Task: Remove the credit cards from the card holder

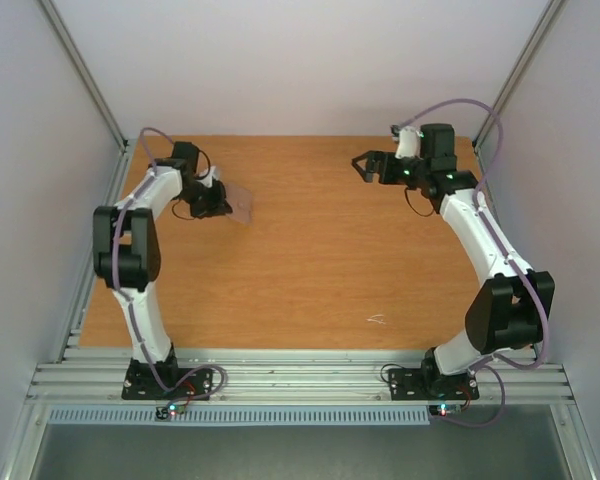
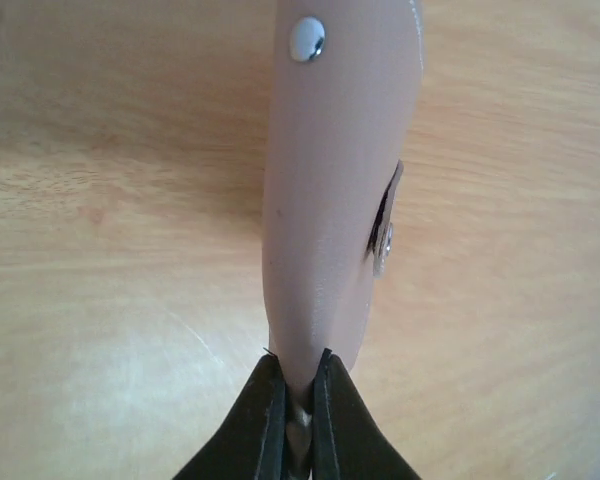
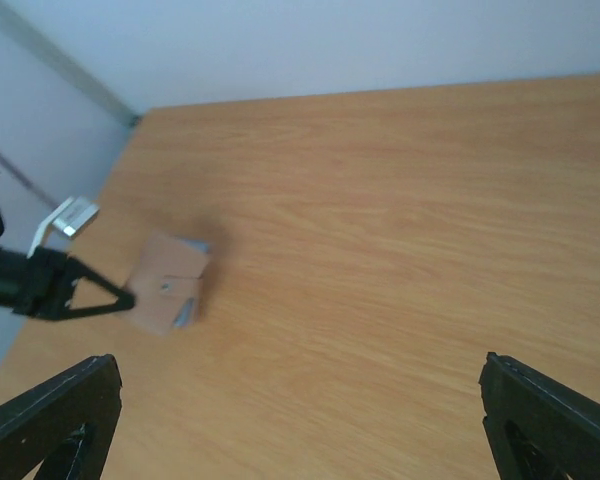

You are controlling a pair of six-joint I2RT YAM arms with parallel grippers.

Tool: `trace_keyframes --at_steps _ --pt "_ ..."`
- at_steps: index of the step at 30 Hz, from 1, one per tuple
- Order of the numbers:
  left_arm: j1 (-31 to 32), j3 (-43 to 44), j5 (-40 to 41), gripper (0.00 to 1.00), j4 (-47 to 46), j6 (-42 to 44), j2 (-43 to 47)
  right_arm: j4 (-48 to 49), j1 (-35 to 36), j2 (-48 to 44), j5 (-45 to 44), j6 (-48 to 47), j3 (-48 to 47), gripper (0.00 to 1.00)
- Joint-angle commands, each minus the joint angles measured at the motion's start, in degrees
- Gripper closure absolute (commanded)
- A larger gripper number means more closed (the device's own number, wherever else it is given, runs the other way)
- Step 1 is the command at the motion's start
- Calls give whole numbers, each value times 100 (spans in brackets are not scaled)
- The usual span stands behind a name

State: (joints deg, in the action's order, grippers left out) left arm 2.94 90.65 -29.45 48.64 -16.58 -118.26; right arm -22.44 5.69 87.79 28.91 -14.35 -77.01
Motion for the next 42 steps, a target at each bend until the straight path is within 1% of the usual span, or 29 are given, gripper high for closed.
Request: trace_keyframes --at_steps 1,5,8,10,11,13,15,18,21,24,29,34,36,37,39,40,41,42 --pt "121 -287 84 100 -454 868 1825 -592 670 117 992 -230 -848 1" --pt "267 -1284 -55 100 -1722 1222 3450 -152 1307 -40 1820 -109 -1132 2" --pt "469 -2060 -370 100 -2813 1004 4497 617 1565 -79 2380 540 -1197 1" --pt "654 -2594 -435 100 -3594 788 5134 1078 1678 -78 2581 989 -1229 2" --pt "754 -2839 -461 100 -3960 661 5449 1182 1765 -92 2614 1080 -1278 2" --pt "941 -3251 -500 100 -4569 452 5974 1256 2006 -160 2656 979 -1387 1" --pt "1121 -3481 -504 100 -4954 253 6402 1223 2249 -220 2780 770 -1513 2" --pt "1306 -3623 -569 100 -5109 -35 6733 1292 2432 -271 3039 771 -1652 1" --pt "1421 -3817 -700 100 -5238 -228 6955 1171 2567 -253 2863 723 -1705 5" --pt "1558 -4011 -814 100 -5397 -367 7086 974 2643 -96 2855 782 -1863 15" --pt "1643 -4098 -939 100 -5418 -428 7124 633 2871 53 2968 540 -2179 40" --pt "1666 -4117 -995 100 -5477 -445 7144 393 2929 68 2882 396 -2237 82" --pt "1666 -4132 -1025 100 -5467 -451 7182 197 2926 27 2826 244 -2251 95" --pt "1666 -4146 -1073 100 -5467 -452 7208 74 2927 -11 2807 168 -2257 98" --pt "1666 -4211 -1369 99 -5580 -452 7258 -121 2924 -86 2875 -53 -2281 99" --pt "1666 -4280 -1578 86 -5741 -458 7295 -286 2925 -108 2948 -213 -2317 99" --pt "1667 -4357 -1719 61 -5917 -475 7337 -532 2926 -101 3030 -417 -2402 99" --pt "1660 -4395 -1776 47 -6043 -478 7361 -890 2926 -49 3096 -616 -2544 99"
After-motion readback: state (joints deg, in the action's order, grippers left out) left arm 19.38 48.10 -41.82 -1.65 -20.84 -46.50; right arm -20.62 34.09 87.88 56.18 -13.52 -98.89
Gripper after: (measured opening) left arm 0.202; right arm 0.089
